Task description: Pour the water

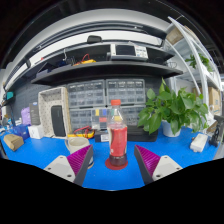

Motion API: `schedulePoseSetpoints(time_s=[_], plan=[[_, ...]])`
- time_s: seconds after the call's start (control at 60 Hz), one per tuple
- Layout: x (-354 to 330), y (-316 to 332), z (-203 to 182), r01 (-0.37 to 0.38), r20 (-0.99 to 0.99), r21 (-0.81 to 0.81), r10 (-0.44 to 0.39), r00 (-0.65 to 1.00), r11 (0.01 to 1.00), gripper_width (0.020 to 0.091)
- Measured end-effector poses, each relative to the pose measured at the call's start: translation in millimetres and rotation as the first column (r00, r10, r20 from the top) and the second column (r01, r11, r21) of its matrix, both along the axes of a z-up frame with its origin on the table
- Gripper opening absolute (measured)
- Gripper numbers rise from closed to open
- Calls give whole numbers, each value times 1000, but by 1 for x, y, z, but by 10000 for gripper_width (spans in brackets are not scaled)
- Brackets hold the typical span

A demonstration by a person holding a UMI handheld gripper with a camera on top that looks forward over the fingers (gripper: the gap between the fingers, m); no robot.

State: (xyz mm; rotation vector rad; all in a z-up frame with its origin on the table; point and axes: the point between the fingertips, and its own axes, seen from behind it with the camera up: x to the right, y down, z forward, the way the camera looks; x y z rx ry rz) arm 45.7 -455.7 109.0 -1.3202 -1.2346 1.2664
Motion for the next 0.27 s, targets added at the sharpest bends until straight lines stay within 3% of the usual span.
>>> schedulePoseSetpoints(time_s=[0.267], plan=[[37, -22, -6, -58, -2, 8, 58, 998, 998, 849]])
